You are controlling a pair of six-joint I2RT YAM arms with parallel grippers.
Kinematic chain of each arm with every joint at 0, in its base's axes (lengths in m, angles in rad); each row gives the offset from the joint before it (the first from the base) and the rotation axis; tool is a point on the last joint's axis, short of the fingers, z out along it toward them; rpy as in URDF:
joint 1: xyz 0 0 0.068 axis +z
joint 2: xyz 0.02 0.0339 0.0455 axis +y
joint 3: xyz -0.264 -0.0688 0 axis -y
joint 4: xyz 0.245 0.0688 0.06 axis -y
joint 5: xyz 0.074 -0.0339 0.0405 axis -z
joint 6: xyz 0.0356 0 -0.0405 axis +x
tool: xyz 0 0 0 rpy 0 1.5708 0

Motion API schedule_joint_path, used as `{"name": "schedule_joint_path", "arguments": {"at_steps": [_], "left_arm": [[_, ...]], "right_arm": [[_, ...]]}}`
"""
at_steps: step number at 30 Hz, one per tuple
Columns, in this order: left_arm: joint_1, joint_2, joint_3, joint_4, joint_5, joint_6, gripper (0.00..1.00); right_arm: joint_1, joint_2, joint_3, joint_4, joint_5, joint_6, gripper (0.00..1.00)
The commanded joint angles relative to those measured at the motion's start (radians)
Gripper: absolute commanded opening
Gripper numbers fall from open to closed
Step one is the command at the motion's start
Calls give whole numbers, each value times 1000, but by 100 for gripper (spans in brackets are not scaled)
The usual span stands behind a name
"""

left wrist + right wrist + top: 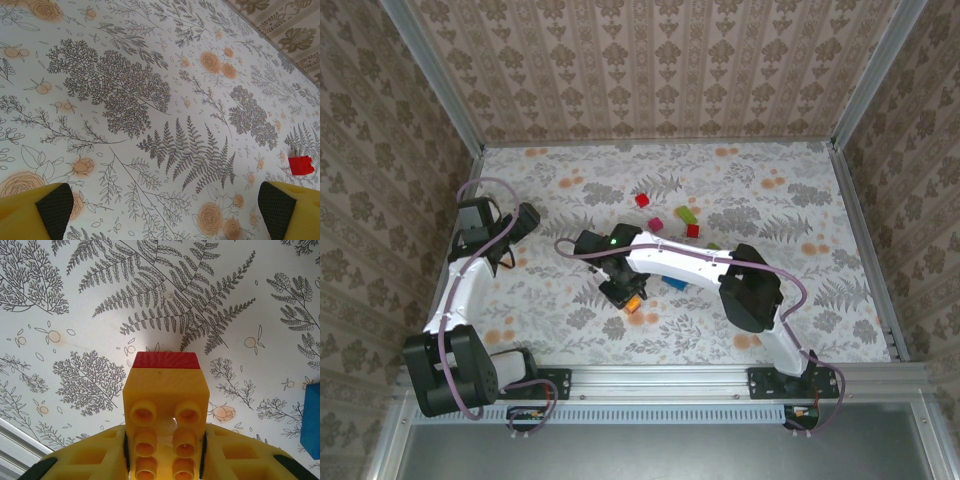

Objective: Assemble a carrot with lego

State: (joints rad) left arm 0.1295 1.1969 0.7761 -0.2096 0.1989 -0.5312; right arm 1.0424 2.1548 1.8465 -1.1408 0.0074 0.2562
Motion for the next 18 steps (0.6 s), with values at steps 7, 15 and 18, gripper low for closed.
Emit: {"name": "schedule_joint_path", "arguments": {"at_steps": [7, 15, 18], "left_arm": [[-7, -16, 22, 3, 12, -3, 99], [-7, -14, 22, 4, 13, -3, 99], [-8, -13, 21, 4, 14, -3, 99]], "right_arm": [[-14, 188, -126, 7, -64, -39, 34], [-48, 3, -104, -19, 39, -13, 35], [-65, -55, -104, -23, 65, -10, 35]]}}
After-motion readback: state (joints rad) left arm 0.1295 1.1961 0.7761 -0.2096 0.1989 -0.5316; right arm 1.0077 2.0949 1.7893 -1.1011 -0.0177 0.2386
